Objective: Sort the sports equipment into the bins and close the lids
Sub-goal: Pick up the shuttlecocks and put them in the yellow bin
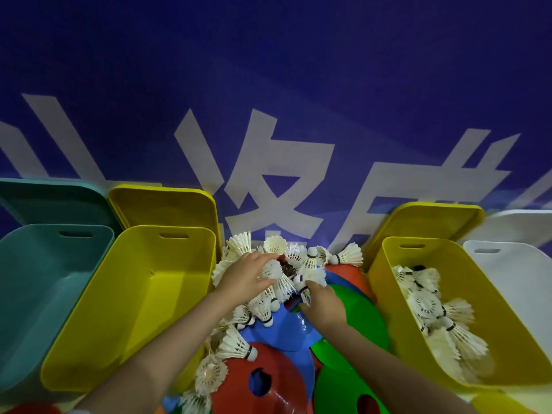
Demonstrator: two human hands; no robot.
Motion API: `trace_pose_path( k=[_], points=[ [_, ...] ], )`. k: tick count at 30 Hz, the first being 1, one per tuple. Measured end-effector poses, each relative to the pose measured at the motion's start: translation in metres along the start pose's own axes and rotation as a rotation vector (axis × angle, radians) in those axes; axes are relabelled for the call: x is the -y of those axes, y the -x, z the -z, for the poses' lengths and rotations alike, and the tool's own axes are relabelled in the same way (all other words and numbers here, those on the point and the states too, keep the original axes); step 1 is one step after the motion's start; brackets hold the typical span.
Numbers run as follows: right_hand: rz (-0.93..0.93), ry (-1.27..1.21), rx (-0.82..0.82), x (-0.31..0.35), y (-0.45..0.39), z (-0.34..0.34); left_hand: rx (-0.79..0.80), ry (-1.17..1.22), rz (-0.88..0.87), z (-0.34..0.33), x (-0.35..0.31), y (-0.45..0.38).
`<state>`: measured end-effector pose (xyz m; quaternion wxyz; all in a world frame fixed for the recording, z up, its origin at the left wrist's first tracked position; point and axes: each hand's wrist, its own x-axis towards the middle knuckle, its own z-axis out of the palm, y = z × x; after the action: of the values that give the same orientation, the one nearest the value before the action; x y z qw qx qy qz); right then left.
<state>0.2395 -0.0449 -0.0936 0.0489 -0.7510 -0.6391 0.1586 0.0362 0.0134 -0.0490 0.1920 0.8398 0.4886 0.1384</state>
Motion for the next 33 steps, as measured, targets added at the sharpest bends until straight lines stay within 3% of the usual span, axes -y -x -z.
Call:
trace_pose_path(
  k=[3, 8, 16, 23, 29, 33],
  points=[
    [-0.027, -0.057, -0.002, -0.004, -0.002, 0.003, -0.066, 0.158, 0.053, 0.006, -0.008, 0.010],
    [-0.021, -0.415, -0.090, -0.013, 0.014, 0.020, -0.134, 0.265, 0.067, 0.011, -0.039, 0.023],
    [-0.048, -0.843, -0.328, -0.095, 0.078, 0.066, -0.102, 0.356, -0.087, -0.010, -0.149, 0.020],
    [-0.175, -0.787, -0.465, -0.218, 0.105, 0.113, 0.068, 0.337, -0.162, -0.069, -0.243, -0.005],
    [-0.280, -0.518, -0.317, -0.313, 0.099, 0.130, 0.120, 0.246, -0.153, -0.109, -0.297, -0.035],
    [-0.165, -0.315, -0.202, -0.342, 0.102, 0.128, 0.094, 0.216, -0.128, -0.130, -0.315, -0.053]
  ],
)
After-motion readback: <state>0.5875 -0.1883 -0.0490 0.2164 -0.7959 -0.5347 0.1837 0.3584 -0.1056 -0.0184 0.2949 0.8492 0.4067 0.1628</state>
